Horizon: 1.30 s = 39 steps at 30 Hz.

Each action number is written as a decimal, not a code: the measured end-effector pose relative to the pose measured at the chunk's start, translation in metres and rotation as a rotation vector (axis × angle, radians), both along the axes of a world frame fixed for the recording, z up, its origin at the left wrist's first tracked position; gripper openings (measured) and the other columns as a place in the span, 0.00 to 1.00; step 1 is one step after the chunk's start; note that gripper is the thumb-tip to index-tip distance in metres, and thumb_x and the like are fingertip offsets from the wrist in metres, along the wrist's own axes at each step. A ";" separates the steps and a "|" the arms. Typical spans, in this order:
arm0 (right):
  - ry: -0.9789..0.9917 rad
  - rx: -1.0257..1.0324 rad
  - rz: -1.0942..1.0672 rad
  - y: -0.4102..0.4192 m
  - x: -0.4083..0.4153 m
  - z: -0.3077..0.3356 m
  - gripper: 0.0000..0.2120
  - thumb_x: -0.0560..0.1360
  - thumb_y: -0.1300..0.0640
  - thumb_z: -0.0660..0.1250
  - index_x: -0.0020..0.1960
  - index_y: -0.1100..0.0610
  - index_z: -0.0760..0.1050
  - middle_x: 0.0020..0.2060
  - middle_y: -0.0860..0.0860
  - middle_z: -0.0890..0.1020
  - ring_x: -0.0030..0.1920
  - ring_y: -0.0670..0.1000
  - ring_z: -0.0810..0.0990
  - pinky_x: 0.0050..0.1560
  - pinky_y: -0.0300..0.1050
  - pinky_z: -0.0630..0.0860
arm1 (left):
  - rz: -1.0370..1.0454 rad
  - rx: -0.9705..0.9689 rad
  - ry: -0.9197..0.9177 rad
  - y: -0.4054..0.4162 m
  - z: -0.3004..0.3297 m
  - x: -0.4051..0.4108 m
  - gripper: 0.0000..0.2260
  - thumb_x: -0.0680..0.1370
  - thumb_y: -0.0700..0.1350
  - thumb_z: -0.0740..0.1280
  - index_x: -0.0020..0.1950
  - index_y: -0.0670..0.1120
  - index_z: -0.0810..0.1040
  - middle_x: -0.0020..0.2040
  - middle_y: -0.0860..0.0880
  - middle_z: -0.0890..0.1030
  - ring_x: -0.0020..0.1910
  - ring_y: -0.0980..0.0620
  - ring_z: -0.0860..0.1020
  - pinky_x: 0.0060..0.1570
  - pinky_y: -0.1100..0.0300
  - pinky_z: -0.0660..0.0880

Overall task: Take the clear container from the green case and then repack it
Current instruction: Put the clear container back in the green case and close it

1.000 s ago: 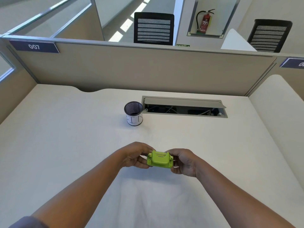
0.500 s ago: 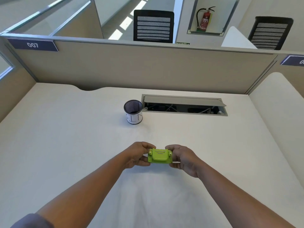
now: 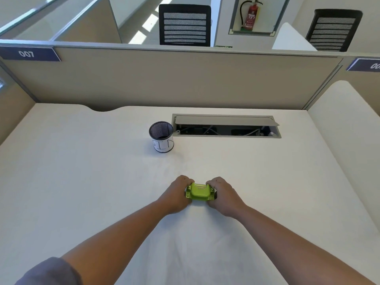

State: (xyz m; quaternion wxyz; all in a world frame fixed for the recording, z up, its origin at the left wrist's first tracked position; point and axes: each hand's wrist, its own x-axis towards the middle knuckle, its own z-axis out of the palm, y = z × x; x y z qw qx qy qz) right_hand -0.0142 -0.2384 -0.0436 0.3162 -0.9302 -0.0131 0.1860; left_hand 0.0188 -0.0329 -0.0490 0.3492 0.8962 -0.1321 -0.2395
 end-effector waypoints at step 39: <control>0.006 0.151 -0.058 -0.023 0.014 -0.028 0.29 0.68 0.66 0.77 0.68 0.57 0.77 0.56 0.51 0.75 0.55 0.49 0.76 0.55 0.35 0.72 | -0.008 -0.036 -0.046 0.012 -0.026 0.011 0.26 0.71 0.40 0.76 0.68 0.46 0.77 0.58 0.51 0.72 0.53 0.54 0.73 0.58 0.65 0.70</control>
